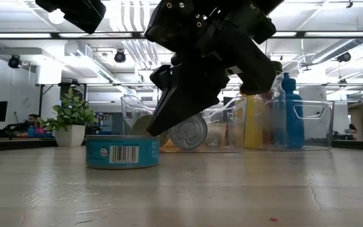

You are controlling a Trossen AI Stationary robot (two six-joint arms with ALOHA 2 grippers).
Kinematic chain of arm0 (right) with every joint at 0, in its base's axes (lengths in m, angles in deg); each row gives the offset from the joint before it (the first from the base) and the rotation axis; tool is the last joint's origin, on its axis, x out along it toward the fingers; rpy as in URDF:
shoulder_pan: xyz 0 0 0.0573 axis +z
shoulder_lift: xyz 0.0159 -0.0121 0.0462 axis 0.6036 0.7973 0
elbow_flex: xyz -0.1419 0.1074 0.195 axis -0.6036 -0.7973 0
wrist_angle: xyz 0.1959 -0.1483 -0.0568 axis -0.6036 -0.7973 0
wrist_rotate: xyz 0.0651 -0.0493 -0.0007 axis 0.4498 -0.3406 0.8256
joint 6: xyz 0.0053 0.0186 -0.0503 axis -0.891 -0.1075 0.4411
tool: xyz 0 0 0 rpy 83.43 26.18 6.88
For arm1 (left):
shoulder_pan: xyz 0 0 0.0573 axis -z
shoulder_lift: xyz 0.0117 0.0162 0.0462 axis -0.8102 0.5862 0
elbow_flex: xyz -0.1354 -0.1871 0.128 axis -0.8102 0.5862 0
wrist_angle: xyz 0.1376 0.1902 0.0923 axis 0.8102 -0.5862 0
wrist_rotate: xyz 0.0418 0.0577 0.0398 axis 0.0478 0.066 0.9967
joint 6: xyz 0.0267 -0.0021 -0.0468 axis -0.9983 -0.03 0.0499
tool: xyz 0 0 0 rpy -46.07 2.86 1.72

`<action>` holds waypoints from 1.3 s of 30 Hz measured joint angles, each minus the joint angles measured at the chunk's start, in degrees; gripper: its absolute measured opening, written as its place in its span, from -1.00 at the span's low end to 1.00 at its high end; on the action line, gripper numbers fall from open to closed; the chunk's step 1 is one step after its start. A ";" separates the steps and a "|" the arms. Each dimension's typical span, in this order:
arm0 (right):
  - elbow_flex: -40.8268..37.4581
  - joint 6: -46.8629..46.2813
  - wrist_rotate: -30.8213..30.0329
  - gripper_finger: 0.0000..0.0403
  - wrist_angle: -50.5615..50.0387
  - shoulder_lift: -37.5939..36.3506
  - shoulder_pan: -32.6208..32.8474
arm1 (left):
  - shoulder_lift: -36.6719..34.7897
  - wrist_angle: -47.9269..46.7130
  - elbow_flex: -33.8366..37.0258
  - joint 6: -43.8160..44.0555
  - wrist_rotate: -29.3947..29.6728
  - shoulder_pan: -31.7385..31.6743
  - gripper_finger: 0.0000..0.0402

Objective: Pick & Place Food Item
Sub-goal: Put the yellow and blue can into the left transparent bin

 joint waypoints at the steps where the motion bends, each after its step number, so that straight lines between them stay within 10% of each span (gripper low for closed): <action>1: 0.00 0.00 0.00 -0.96 0.00 0.00 -0.02 | 0.00 0.00 -0.01 0.00 0.00 0.00 -0.41; 39: 1.11 -1.16 0.59 -0.96 0.63 2.16 -0.98 | 0.00 0.06 0.00 0.00 -0.02 0.00 -0.41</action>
